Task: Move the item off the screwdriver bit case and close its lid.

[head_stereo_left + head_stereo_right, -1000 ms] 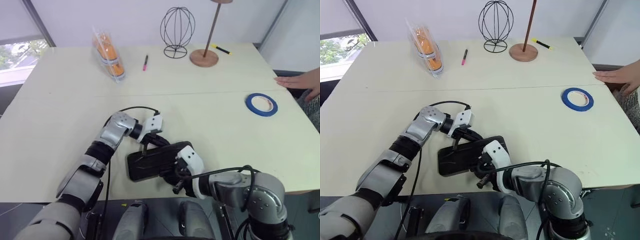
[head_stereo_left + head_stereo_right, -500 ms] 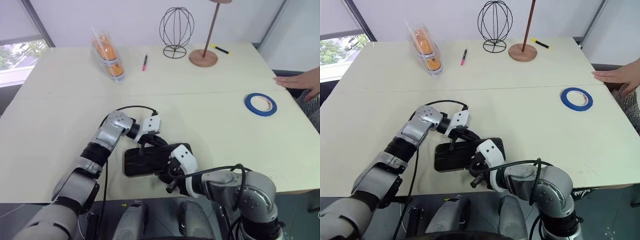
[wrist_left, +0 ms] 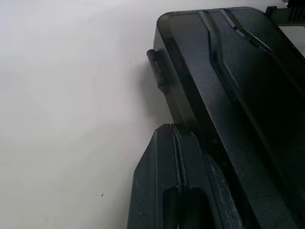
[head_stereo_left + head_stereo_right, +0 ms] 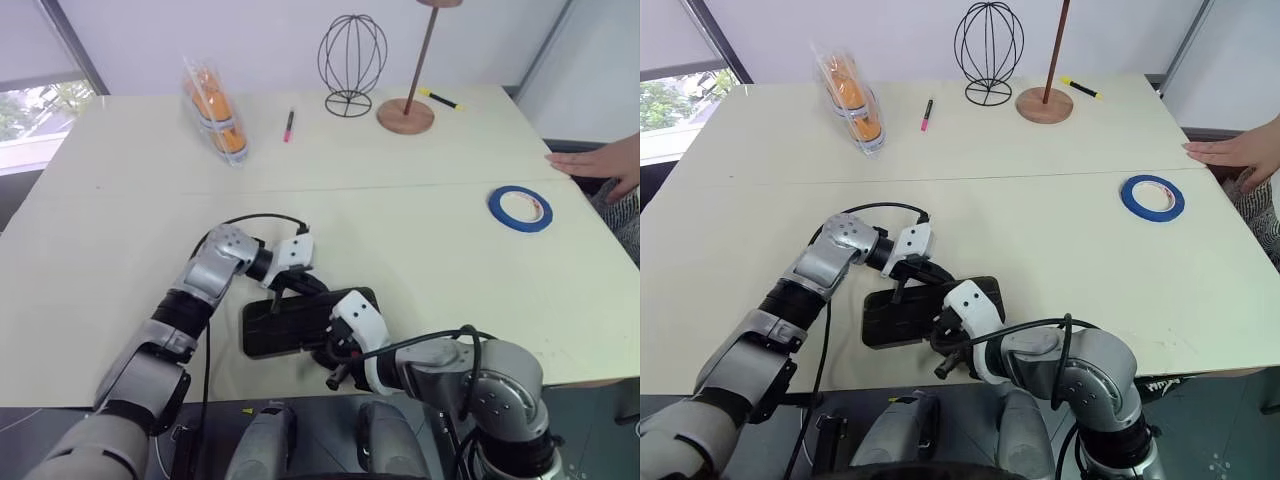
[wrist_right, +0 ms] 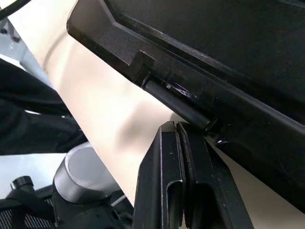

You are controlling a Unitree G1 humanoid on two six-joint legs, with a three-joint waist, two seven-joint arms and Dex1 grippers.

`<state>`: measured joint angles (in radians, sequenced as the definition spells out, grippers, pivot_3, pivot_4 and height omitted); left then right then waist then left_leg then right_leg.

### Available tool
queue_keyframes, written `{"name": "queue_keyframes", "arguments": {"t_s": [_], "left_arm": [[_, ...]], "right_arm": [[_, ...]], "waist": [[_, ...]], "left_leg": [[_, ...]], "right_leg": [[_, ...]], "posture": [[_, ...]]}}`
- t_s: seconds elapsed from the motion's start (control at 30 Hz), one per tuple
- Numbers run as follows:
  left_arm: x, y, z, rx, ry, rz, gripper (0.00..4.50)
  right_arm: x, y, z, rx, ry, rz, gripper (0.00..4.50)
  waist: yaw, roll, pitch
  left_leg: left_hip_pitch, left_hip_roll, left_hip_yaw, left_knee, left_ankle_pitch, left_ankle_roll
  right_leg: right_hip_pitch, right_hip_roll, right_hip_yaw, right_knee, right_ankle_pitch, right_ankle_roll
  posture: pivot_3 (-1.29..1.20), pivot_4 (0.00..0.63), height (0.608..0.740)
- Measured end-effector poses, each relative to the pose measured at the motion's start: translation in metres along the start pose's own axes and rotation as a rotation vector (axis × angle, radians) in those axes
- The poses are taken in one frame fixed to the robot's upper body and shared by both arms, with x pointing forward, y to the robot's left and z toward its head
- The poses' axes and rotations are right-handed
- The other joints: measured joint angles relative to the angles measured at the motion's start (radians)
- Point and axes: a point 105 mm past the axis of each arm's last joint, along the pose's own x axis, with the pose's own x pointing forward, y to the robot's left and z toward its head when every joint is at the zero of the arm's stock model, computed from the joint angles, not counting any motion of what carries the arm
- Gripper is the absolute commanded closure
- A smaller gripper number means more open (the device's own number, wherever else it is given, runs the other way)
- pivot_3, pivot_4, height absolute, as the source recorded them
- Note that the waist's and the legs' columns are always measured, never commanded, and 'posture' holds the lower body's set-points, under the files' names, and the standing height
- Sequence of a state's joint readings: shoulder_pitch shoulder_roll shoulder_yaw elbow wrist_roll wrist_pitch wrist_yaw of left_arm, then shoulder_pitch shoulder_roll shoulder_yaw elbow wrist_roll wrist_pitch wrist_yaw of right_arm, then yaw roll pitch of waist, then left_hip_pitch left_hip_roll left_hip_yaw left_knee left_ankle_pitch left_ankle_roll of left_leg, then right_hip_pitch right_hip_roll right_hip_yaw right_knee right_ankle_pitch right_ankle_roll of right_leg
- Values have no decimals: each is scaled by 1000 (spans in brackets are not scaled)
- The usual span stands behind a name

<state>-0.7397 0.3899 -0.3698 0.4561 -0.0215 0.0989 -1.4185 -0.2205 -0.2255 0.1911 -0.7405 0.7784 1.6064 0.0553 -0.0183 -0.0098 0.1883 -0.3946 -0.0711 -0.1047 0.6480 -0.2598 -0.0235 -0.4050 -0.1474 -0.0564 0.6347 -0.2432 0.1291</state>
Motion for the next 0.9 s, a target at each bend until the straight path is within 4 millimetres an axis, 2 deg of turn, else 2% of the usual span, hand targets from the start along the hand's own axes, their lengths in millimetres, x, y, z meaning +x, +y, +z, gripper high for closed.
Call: {"name": "queue_keyframes", "arguments": {"t_s": [0.3,0.57,0.7,0.8,0.9], "left_arm": [[4,4,-1,21,13,-3,4500],[21,15,10,55,-10,-18,4500],[22,18,11,80,-6,-19,4500],[20,19,9,78,-2,-15,4500],[11,20,5,57,-14,20,4500]], "right_arm": [[1,0,3,-83,20,-28,4446],[2,-1,5,-93,14,-48,4446],[2,-2,7,-95,11,-56,4446],[-2,-5,8,-121,17,-48,4446],[-18,-12,12,-177,17,-44,4446]], "waist": [[3,0,-1],[6,0,-2],[7,0,-2],[7,0,-2],[4,0,-2]], "left_leg": [[2,0,0,0,0,0],[3,0,0,1,0,0],[3,0,-1,2,0,0],[3,0,-1,2,0,0],[3,0,-1,1,0,0]], "right_leg": [[2,0,0,0,0,0],[4,0,0,1,0,0],[4,0,0,1,0,0],[4,0,0,1,0,0],[4,0,0,0,0,0]], "posture": [[0,150,740],[0,150,740],[0,150,740],[0,150,740],[0,150,740]]}}
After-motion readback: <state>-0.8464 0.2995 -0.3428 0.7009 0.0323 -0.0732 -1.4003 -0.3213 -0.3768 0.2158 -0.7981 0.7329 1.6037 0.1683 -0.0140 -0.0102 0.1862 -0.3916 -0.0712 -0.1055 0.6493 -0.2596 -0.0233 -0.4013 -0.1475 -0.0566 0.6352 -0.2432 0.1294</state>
